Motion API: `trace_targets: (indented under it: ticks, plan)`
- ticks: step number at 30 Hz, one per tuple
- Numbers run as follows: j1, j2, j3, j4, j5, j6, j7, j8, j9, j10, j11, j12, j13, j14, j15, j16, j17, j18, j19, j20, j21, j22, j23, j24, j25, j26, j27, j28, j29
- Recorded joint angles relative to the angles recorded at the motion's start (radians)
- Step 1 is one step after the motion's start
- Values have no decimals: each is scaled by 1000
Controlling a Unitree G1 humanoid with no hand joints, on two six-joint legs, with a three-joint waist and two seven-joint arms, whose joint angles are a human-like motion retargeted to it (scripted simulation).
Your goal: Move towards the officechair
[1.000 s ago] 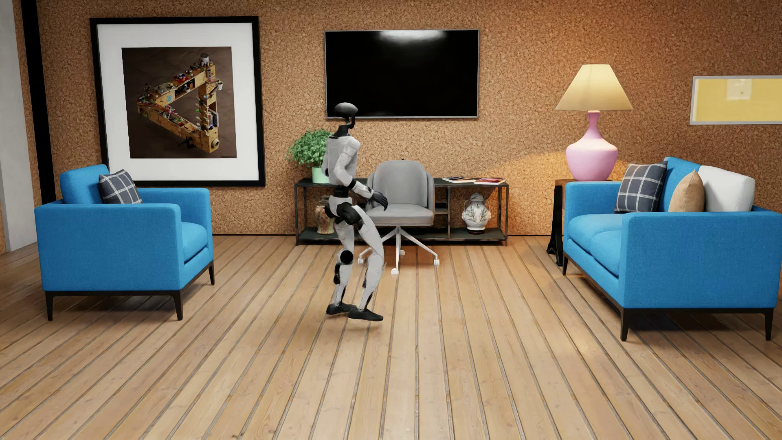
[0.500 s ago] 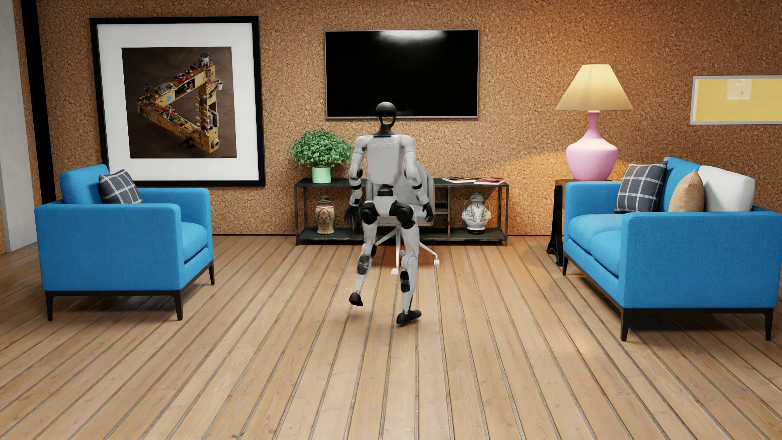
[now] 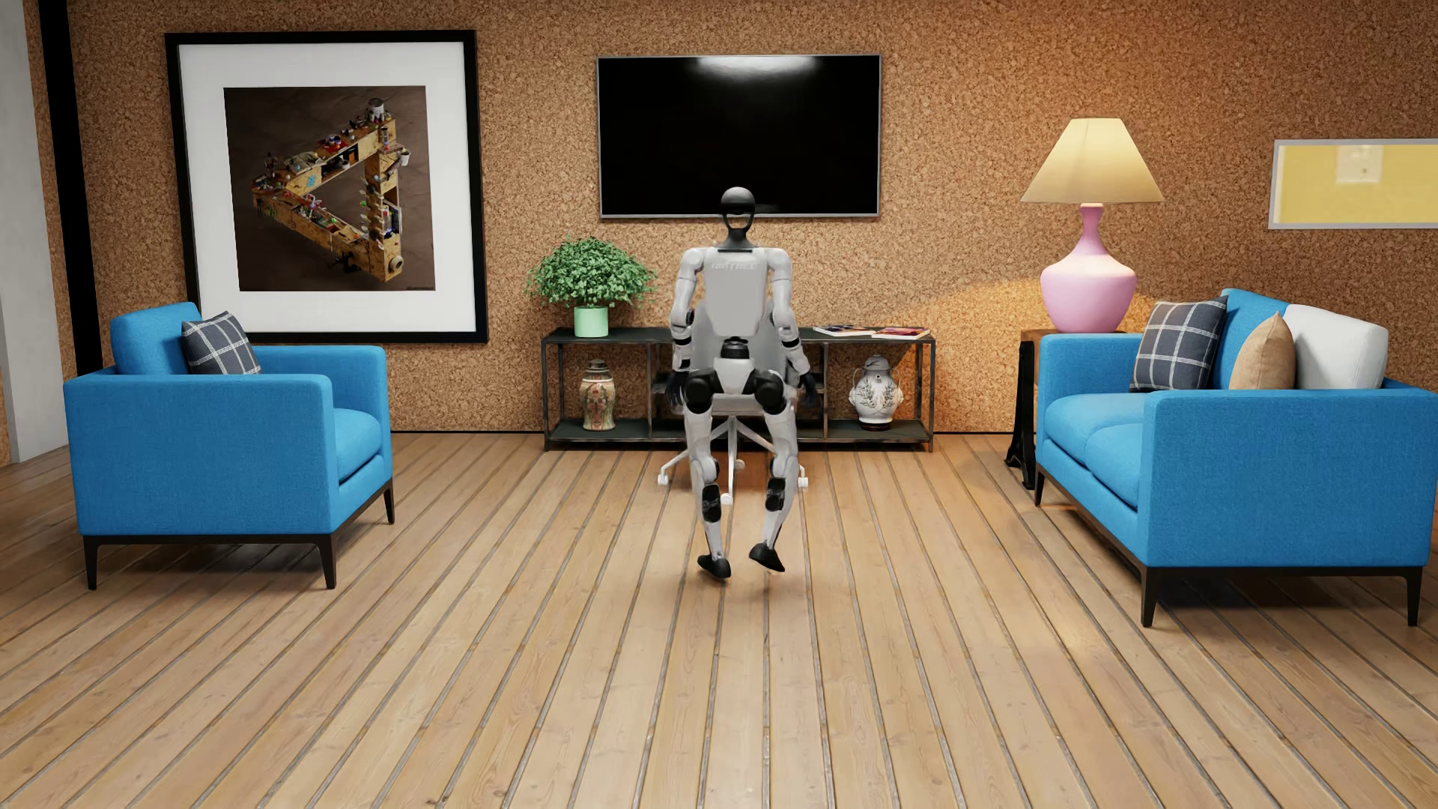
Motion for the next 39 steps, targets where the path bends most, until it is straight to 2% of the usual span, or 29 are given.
trace_targets:
  ticks: [1, 2, 3, 4, 5, 7, 8, 9, 13, 17, 20, 22, 23, 24, 27, 28, 30, 31, 35, 39]
  plan:
    - [12, -37, -5, 1, -14, -4, -10, 39, 2, -2, 19, -18, 15, -3, -4, 0, 2, -12, 39, 9, -16, -14, -3, -6, 2, -8, 3, 19, 2]
    - [24, -56, -8, 3, -39, -6, -20, 57, 2, -7, -10, -31, 23, -3, -10, -1, 7, -24, 43, 17, -27, -29, 1, -11, 1, -13, 10, 34, 6]
    - [36, -61, -10, 5, -75, -8, -33, 55, 0, -16, -76, -41, 30, -1, -15, 1, 11, -37, 38, 21, -34, -48, 5, -9, -3, -16, 14, 43, 15]
    - [43, -58, -14, 5, -102, -10, -49, 55, -1, -20, -164, -49, 37, -1, -27, 2, 12, -49, 8, 20, -40, -71, 6, -2, -5, -22, 14, 47, 27]
    - [48, -52, -18, 5, -110, -13, -70, 77, -2, -18, -262, -55, 45, -4, -30, 3, 13, -61, -4, 17, -49, -93, 4, 5, -4, -30, 14, 50, 37]
    - [57, -20, -27, 10, -36, -13, -123, 252, -5, -18, -477, -64, 59, -6, -10, 3, 26, -85, 68, 7, -74, -122, -1, 9, 9, -41, 18, 48, 40]
    - [65, 13, -26, 20, 17, -13, -147, 354, -7, -23, -574, -65, 63, -3, 15, 5, 36, -98, 74, 2, -82, -126, -1, 11, 13, -40, 21, 43, 37]
    - [69, 44, -22, 33, 45, -13, -166, 407, -8, -20, -613, -61, 62, -2, 5, 8, 40, -114, 75, -1, -79, -128, 3, 16, 9, -34, 23, 38, 35]
    - [63, 106, -2, 110, 97, -18, -229, 289, -6, 16, -619, -18, 32, 13, -80, 11, 29, -180, -14, 5, -1, -104, 23, 34, -45, -1, 18, 27, 55]
    - [25, 136, 6, 207, 187, 3, -312, 207, 3, 55, -618, 17, 1, 45, -114, 34, 24, -228, -73, -36, 58, -52, -6, 72, -55, 18, -1, -52, 30]
    - [-14, 152, 7, 264, 249, 26, -374, 144, 9, 69, -633, 28, -19, 81, -127, 42, 32, -232, -119, -54, 62, -30, -25, 75, -15, 24, 7, -87, 10]
    - [-36, 154, 4, 301, 270, 40, -336, 101, 12, 68, -639, 31, -20, 106, -134, 42, 22, -219, -143, -66, 56, -26, -15, 71, -8, 27, -6, -91, 1]
    - [-46, 154, 1, 323, 275, 47, -282, 80, 12, 74, -639, 28, -25, 110, -138, 41, 18, -195, -153, -72, 56, -23, -10, 67, -9, 28, -7, -92, 0]
    - [-58, 153, 0, 324, 277, 52, -264, 63, 13, 94, -640, 22, -29, 93, -141, 40, 15, -179, -161, -78, 56, -22, -6, 63, -8, 27, -7, -91, 0]
    - [-91, 155, -2, 220, 273, 62, -334, 20, 12, 198, -639, 4, -40, 7, -143, 43, 3, -235, -178, -92, 61, -27, 11, 53, -11, 23, -5, -86, 5]
    - [-85, 157, -5, 189, 272, 66, -334, 8, 10, 217, -641, -5, -51, -14, -143, 44, 4, -218, -182, -94, 70, -27, 9, 51, -12, 21, 11, -83, 9]
    - [-39, 164, -12, 200, 266, 72, -207, -8, 4, 163, -666, -15, -63, -13, -135, 38, -2, -153, -187, -97, 78, -33, 9, 44, -9, 15, 29, -70, 10]
    - [-17, 166, -9, 190, 263, 73, -191, -8, 2, 119, -673, -19, -69, -6, -131, 36, -4, -142, -189, -101, 75, -34, 12, 41, -6, 12, 36, -63, 8]
    - [24, 165, -2, 157, 250, 66, -189, -8, -6, 8, -693, -35, -86, 31, -122, 47, 17, -171, -194, -127, 56, -35, 32, 41, 11, 8, 51, -60, 1]
    - [28, 166, -4, 135, 236, 59, -194, -21, -10, -32, -710, -46, -88, 57, -114, 43, 31, -178, -198, -123, 52, -31, 52, 30, 8, 18, 57, -53, 8]
